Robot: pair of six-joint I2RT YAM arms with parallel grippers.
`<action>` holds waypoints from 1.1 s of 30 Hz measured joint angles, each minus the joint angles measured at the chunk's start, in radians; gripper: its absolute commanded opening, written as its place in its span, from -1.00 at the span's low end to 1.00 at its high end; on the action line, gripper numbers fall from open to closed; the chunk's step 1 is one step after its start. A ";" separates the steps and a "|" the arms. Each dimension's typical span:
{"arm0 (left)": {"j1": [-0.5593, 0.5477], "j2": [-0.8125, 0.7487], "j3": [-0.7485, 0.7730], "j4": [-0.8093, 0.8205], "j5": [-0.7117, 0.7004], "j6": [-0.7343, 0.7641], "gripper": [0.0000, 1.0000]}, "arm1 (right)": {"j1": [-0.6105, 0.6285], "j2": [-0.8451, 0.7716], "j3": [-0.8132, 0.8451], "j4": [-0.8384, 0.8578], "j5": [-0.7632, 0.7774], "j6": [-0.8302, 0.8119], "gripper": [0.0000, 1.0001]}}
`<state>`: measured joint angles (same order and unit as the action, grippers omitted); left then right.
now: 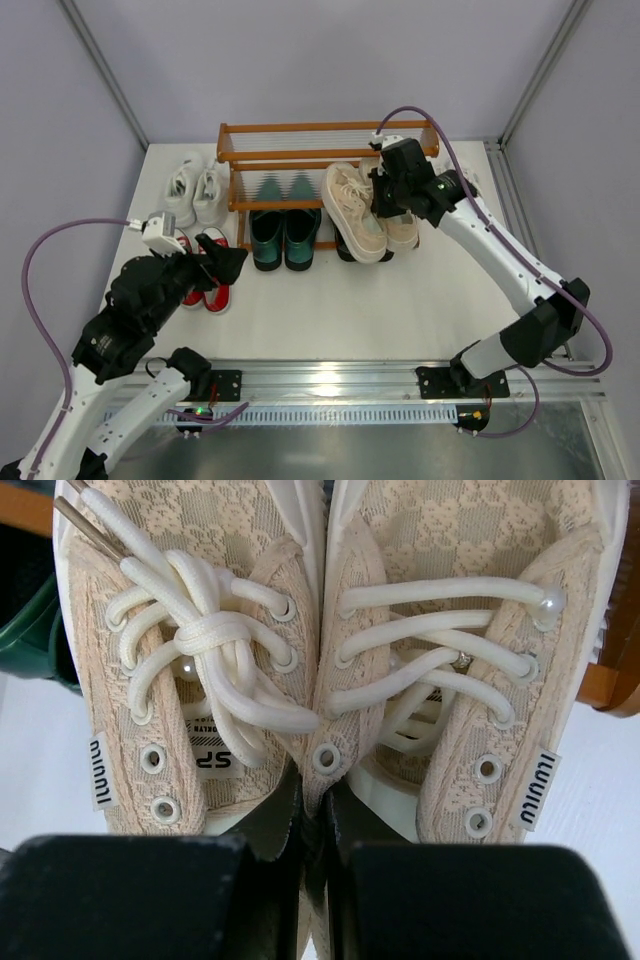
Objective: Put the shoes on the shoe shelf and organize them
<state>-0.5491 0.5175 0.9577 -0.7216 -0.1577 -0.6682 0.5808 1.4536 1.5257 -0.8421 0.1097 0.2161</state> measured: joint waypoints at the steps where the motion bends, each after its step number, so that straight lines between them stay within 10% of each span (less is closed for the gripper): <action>1: 0.000 -0.001 0.002 -0.003 0.000 0.000 0.99 | -0.015 0.020 0.008 0.004 -0.005 -0.001 -0.92; 33: 0.000 -0.030 0.032 -0.053 -0.016 0.019 0.99 | -0.164 0.236 0.120 0.181 0.069 0.092 -0.92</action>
<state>-0.5491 0.4877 0.9901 -0.7742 -0.1734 -0.6495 0.4168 1.6897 1.6459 -0.6613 0.1787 0.3084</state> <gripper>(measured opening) 0.996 0.090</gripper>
